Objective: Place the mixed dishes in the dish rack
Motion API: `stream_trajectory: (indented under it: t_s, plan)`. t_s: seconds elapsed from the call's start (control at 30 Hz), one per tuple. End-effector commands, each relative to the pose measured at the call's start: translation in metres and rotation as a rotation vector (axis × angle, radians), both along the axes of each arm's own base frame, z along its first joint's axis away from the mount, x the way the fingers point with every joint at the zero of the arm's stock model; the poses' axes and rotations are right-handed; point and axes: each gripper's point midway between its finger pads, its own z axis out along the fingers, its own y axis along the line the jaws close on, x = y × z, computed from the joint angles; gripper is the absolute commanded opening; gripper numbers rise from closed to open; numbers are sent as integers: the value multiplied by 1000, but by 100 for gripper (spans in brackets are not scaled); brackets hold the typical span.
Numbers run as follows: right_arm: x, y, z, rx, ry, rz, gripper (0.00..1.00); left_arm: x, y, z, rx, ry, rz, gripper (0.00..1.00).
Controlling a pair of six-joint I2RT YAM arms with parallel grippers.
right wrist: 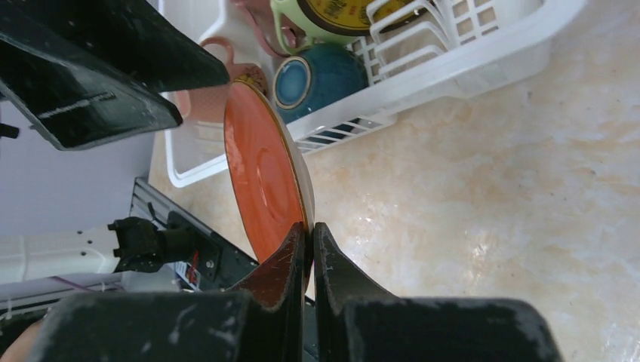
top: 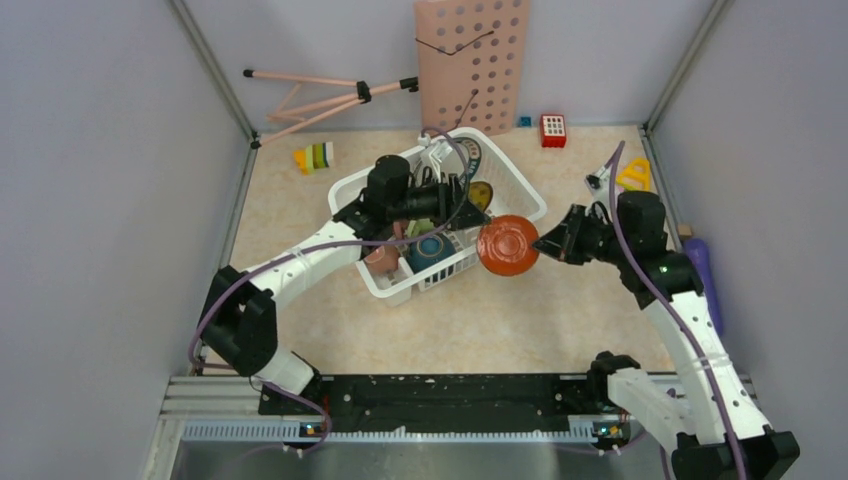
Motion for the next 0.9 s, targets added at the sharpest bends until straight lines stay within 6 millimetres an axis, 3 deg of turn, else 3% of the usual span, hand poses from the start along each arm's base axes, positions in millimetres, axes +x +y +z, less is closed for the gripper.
stream_trajectory:
  t_s: [0.0, 0.23, 0.27, 0.33, 0.37, 0.43, 0.47, 0.5, 0.6, 0.73, 0.87]
  plan:
    - [15, 19, 50, 121, -162, 82, 0, -11, -8, 39, -107, -58, -106, 51]
    - [21, 25, 61, 154, -205, 107, 0, -15, -9, 34, -106, -39, -135, 50]
    - [23, 26, 62, 158, -212, 107, 0, -16, -10, 32, -106, -34, -145, 45]
    - [27, 25, 61, 156, -219, 98, 0, -17, -10, 33, -114, -38, -160, 14]
    - [30, 23, 60, 148, -220, 84, 9, -16, -11, 35, -118, -54, -160, 1]
    - [41, 15, 56, 106, -222, 19, 53, -7, -7, 33, -89, -97, -108, 0]
    - [50, 5, 52, 66, -221, -44, 69, 2, -3, 31, -57, -136, -53, 0]
    - [58, -7, 47, 16, -212, -117, 78, 12, 3, 28, -17, -181, 7, 0]
    - [82, -52, 36, -138, -194, -369, 82, 50, 27, 22, 139, -331, 226, 0]
    - [98, -109, 40, -257, -250, -660, 86, 96, 63, 14, 389, -538, 492, 0]
    - [107, -145, 41, -364, -407, -814, 86, 115, 69, 6, 528, -685, 559, 0]
